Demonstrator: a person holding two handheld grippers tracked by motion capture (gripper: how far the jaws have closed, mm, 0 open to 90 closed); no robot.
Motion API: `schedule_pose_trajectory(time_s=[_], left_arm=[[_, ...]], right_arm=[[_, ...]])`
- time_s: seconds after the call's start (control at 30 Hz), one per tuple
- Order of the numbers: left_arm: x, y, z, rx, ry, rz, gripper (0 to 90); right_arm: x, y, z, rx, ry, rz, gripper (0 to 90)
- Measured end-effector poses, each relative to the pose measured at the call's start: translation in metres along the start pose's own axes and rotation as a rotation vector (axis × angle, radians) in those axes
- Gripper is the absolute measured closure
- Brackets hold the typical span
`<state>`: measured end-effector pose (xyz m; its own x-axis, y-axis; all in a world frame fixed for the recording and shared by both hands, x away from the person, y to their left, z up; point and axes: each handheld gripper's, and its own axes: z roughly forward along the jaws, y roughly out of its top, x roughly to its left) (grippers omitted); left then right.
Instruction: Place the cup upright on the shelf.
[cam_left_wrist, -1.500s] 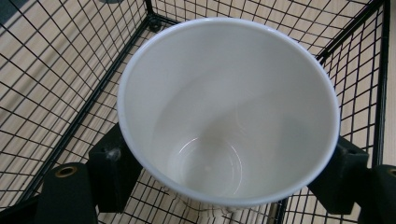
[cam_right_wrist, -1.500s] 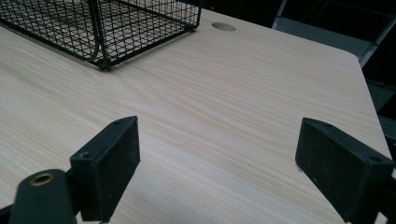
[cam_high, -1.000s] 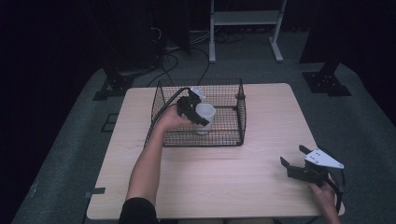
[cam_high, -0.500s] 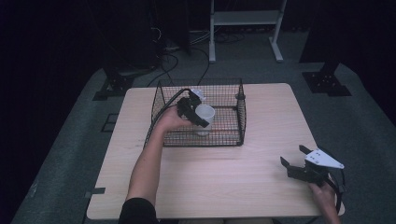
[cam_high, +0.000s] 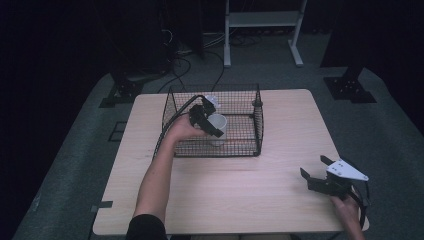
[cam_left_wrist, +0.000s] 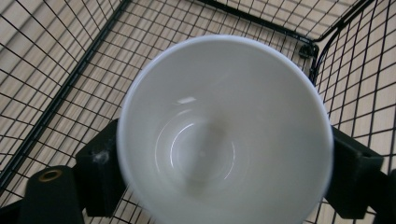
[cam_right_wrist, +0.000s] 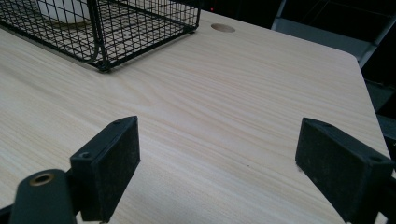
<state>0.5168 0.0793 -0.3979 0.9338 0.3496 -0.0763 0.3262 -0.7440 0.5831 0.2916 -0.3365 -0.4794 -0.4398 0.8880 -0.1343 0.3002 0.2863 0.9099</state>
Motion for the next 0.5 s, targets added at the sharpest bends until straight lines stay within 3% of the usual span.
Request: schedule_pose_trajectory(time_s=[0.23,0.5], left_arm=[[-0.003,0.002,-0.003,-0.008,0.01,0.004,12.0],[-0.007,0.004,-0.016,-0.053,0.03,0.01,8.4]], right_arm=[[0.0,0.0,0.0,-0.001,0.0,0.0,13.1],[0.0,0.0,0.0,0.0,-0.002,0.002,13.1]])
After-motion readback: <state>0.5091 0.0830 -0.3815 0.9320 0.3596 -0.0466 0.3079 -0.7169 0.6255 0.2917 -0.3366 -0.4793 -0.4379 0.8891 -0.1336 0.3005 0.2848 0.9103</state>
